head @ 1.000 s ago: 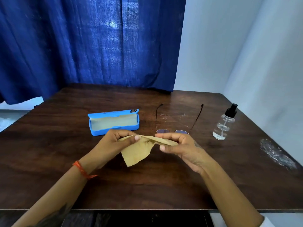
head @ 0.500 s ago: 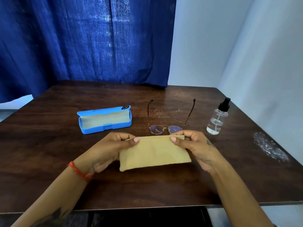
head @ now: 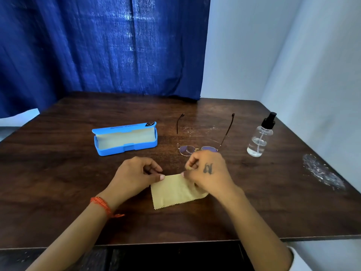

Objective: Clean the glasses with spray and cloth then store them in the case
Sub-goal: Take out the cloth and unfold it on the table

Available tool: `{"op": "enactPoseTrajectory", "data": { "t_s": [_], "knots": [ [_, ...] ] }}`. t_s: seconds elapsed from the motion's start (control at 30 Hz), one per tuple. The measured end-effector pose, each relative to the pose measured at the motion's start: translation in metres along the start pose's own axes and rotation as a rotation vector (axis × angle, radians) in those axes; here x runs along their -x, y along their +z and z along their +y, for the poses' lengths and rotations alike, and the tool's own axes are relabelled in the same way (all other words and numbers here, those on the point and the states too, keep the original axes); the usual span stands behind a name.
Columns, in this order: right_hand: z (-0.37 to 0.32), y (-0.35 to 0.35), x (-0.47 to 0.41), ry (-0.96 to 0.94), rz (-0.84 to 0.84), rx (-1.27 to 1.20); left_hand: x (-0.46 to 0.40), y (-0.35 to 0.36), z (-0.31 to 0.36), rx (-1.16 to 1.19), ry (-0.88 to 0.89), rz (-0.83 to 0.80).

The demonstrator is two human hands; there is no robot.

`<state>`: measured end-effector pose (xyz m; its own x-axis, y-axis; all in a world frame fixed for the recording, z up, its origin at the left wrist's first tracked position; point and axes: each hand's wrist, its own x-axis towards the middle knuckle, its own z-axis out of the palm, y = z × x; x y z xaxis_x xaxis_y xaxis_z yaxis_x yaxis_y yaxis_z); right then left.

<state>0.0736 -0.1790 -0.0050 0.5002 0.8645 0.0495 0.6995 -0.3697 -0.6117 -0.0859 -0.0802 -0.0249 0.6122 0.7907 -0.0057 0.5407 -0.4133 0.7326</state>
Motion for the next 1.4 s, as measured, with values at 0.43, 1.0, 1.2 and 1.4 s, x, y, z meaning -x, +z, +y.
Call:
{"op": "enactPoseTrajectory", "data": {
  "t_s": [0.43, 1.0, 1.2, 1.4],
  "knots": [
    [0.03, -0.024, 0.014, 0.174, -0.049, -0.026, -0.004, 0.001, 0.005, -0.081, 0.278, 0.016],
    [0.017, -0.057, 0.005, -0.035, -0.422, -0.612, -0.012, -0.012, 0.045, 0.444, 0.213, -0.464],
    [0.005, -0.031, -0.017, -0.139, -0.218, -0.242, -0.014, -0.002, 0.023, 0.433, 0.006, -0.284],
    [0.001, -0.001, -0.018, -0.427, 0.13, 0.012, -0.021, 0.011, 0.008, 0.083, 0.151, 0.104]
  ]
}}
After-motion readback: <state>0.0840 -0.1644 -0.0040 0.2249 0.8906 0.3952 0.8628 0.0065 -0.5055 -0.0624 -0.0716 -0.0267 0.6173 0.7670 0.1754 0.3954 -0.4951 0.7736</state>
